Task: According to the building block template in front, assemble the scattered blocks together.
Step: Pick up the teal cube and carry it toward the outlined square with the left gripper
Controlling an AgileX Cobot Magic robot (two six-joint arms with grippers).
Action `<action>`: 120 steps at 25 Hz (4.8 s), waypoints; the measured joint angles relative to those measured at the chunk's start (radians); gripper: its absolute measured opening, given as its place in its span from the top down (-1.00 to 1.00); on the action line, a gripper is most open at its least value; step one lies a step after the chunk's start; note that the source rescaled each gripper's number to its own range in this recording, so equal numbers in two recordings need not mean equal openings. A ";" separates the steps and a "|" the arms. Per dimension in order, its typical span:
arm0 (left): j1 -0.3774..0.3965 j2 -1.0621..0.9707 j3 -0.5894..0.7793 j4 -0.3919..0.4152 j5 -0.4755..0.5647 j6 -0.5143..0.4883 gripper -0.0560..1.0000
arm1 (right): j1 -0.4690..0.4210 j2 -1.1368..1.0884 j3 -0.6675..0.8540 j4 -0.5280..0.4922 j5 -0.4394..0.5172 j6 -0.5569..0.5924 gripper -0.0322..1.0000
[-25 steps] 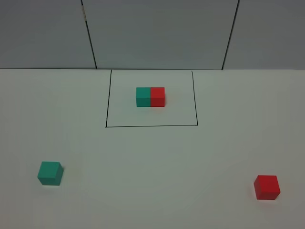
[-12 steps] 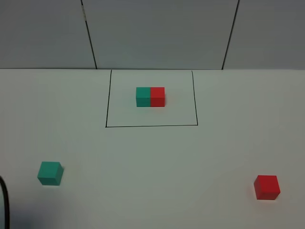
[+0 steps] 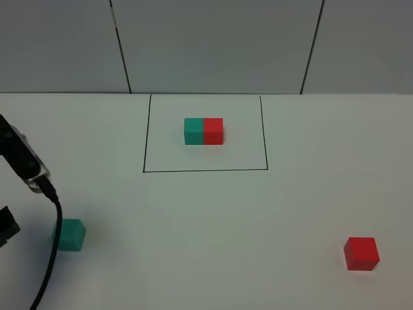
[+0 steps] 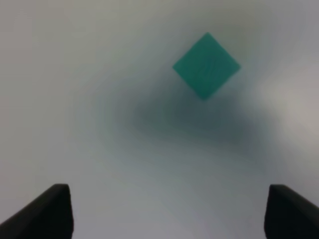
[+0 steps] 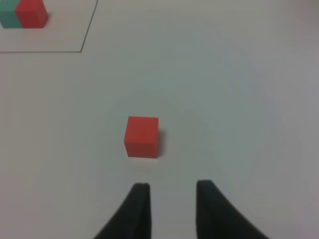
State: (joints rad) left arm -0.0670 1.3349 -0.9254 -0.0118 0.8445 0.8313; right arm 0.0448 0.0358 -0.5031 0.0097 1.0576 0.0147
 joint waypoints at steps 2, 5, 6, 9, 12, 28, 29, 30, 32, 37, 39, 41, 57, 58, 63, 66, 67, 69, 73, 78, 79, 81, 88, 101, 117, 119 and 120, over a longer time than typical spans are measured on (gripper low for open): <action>0.000 0.053 0.000 0.000 0.000 0.058 -0.74 | 0.000 0.000 0.000 0.000 0.000 0.000 0.94; -0.005 0.120 0.000 0.000 -0.008 0.165 -0.77 | 0.000 0.000 0.000 0.000 0.000 0.000 0.94; -0.012 0.141 0.000 0.002 -0.015 0.192 -0.80 | 0.000 0.000 0.000 0.000 0.000 0.000 0.94; -0.048 0.192 0.000 0.032 -0.058 0.228 -0.90 | 0.000 0.000 0.000 0.000 0.000 0.000 0.94; -0.105 0.246 0.000 0.118 -0.103 0.235 -0.98 | 0.000 0.000 0.000 0.000 0.000 0.000 0.94; -0.189 0.409 -0.001 0.264 -0.271 0.254 -0.99 | 0.000 0.000 0.000 0.000 0.000 0.000 0.94; -0.190 0.416 -0.001 0.257 -0.282 0.261 -0.99 | 0.000 0.000 0.000 0.000 0.000 0.000 0.94; -0.191 0.419 -0.001 0.249 -0.290 0.270 -0.98 | 0.000 0.000 0.000 0.000 0.000 0.000 0.94; -0.191 0.425 -0.001 0.221 -0.293 0.291 -0.98 | 0.000 0.000 0.000 0.000 0.000 0.000 0.94; -0.191 0.425 -0.001 0.142 -0.302 0.365 -0.90 | 0.000 0.000 0.000 0.000 0.000 0.000 0.94; -0.191 0.425 -0.001 0.133 -0.303 0.390 -0.87 | 0.000 0.000 0.000 0.000 0.000 0.000 0.94; -0.191 0.425 -0.001 0.130 -0.304 0.398 -0.86 | 0.000 0.000 0.000 0.000 0.000 0.000 0.94; -0.165 0.505 -0.001 0.121 -0.344 0.420 -0.87 | 0.000 0.000 0.000 0.000 0.000 -0.001 0.94; -0.165 0.509 -0.001 0.116 -0.351 0.420 -0.87 | 0.000 0.000 0.000 0.000 0.000 -0.001 0.94; -0.152 0.527 -0.001 0.093 -0.368 0.424 -0.87 | 0.000 0.000 0.000 0.000 0.000 -0.001 0.94; -0.145 0.531 -0.001 0.091 -0.374 0.425 -0.87 | 0.000 0.000 0.000 0.000 0.000 0.000 0.94; -0.142 0.531 -0.001 0.089 -0.374 0.426 -0.87 | 0.000 0.000 0.000 0.000 0.000 0.000 0.94; -0.130 0.533 -0.001 0.082 -0.375 0.432 -0.87 | 0.000 0.000 0.000 0.000 0.000 0.000 0.94; -0.116 0.534 -0.001 0.081 -0.375 0.435 -0.87 | 0.000 0.000 0.000 0.000 0.000 0.000 0.94; -0.116 0.546 -0.001 0.080 -0.376 0.454 -0.87 | 0.000 0.000 0.000 0.000 0.000 0.000 0.94; -0.116 0.553 -0.002 0.080 -0.373 0.454 -0.86 | 0.000 0.000 0.000 0.000 0.000 0.000 0.94; -0.116 0.558 -0.003 0.080 -0.374 0.456 -0.86 | 0.000 0.000 0.000 0.000 0.000 -0.001 0.94; -0.116 0.563 -0.011 0.079 -0.369 0.459 -0.85 | 0.000 0.000 0.000 0.000 0.000 0.000 0.94; -0.116 0.566 -0.011 0.074 -0.367 0.459 0.50 | 0.000 0.000 0.000 0.000 0.000 0.000 0.94; -0.116 0.566 -0.011 0.068 -0.370 0.556 0.88 | 0.000 0.000 0.000 0.000 0.000 0.000 0.94; -0.116 0.566 -0.011 0.068 -0.368 0.563 0.88 | 0.000 0.000 0.000 0.000 0.000 0.000 0.94; -0.116 0.566 -0.011 0.067 -0.368 0.563 0.88 | 0.000 0.000 0.000 0.000 0.000 0.000 0.94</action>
State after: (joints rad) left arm -0.1829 1.9005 -0.9361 0.0549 0.4765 1.3938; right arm 0.0448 0.0358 -0.5031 0.0097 1.0576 0.0144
